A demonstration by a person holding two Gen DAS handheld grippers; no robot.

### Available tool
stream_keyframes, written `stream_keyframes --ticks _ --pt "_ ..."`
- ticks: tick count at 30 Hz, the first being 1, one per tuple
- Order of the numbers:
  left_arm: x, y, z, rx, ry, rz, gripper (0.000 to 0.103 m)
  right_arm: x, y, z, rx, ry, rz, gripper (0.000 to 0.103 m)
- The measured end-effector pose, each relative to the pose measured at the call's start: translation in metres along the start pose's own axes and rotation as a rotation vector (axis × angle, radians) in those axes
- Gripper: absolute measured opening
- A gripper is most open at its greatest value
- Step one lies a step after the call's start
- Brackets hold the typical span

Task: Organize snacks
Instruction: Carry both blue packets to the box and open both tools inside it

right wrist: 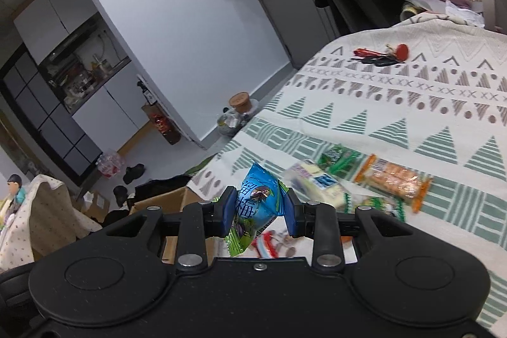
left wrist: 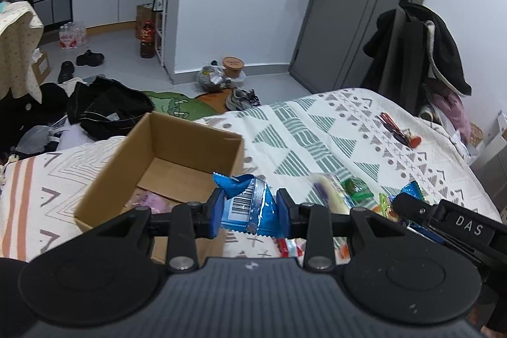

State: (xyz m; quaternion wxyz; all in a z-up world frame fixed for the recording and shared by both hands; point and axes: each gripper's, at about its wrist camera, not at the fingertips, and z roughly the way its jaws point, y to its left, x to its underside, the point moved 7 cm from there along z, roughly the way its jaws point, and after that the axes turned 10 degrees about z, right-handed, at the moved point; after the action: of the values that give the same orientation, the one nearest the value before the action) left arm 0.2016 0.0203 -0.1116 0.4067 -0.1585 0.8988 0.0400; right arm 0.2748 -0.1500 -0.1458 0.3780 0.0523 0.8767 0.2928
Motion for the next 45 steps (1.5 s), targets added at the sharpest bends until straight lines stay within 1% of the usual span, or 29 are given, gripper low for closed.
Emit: stream_keyframes --ticks 11,18,25,30,31,33,35,36,38,39,41,42,45 --pt "-0.007 0.045 0.001 -0.048 -0.010 -0.057 0.034 0.008 0.032 0.019 -0.048 0.012 -0.015 0.031" --pt "-0.012 0.070 0.008 -0.064 -0.011 -0.097 0.034 0.016 0.055 0.027 -0.110 0.036 -0.040 0.031" --pt "-0.010 0.090 0.027 -0.067 0.017 -0.130 0.034 0.034 0.074 0.046 -0.135 0.088 -0.073 0.031" --pt "-0.001 0.102 0.040 -0.079 0.077 -0.153 0.035 0.046 0.088 0.058 -0.153 0.122 -0.095 0.031" --pt "0.000 0.106 0.042 -0.088 0.098 -0.161 0.039 0.050 0.092 0.060 -0.159 0.132 -0.105 0.031" --pt "0.002 0.112 0.045 -0.091 0.138 -0.180 0.040 0.057 0.098 0.063 -0.168 0.149 -0.130 0.031" --pt "0.003 0.117 0.045 -0.078 0.147 -0.189 0.045 0.063 0.104 0.066 -0.179 0.168 -0.147 0.031" --pt "0.002 0.120 0.043 -0.082 0.149 -0.189 0.047 0.065 0.106 0.066 -0.184 0.174 -0.151 0.031" --pt "0.002 0.124 0.041 -0.092 0.148 -0.186 0.056 0.069 0.110 0.068 -0.192 0.186 -0.157 0.031" --pt "0.002 0.126 0.040 -0.096 0.145 -0.186 0.057 0.072 0.112 0.068 -0.203 0.192 -0.162 0.032" --pt "0.002 0.130 0.038 -0.112 0.147 -0.185 0.064 0.077 0.118 0.068 -0.208 0.200 -0.182 0.035" --pt "0.002 0.131 0.039 -0.125 0.152 -0.182 0.066 0.078 0.119 0.067 -0.197 0.196 -0.192 0.035" --pt "0.004 0.135 0.036 -0.162 0.164 -0.178 0.071 0.077 0.118 0.064 -0.185 0.196 -0.198 0.044"
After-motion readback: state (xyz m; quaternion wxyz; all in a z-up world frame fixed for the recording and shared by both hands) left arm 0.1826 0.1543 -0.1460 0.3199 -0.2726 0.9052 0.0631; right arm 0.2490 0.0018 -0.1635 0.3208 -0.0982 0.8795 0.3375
